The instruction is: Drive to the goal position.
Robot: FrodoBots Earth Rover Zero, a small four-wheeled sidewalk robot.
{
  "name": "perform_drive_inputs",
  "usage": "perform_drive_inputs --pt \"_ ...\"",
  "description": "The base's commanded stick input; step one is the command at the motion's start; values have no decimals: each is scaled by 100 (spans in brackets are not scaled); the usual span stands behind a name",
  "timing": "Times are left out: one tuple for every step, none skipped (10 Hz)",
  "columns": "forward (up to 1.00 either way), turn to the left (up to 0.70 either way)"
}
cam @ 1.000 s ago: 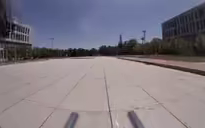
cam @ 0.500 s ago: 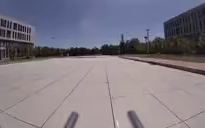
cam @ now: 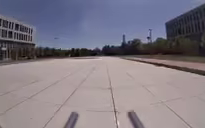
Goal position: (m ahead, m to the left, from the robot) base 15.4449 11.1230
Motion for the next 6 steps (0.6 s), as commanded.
perform_drive_inputs --pt "70 1" --pt "70 -19" --pt "70 -31" --pt "70 -20" --pt "70 1" --pt "70 1"
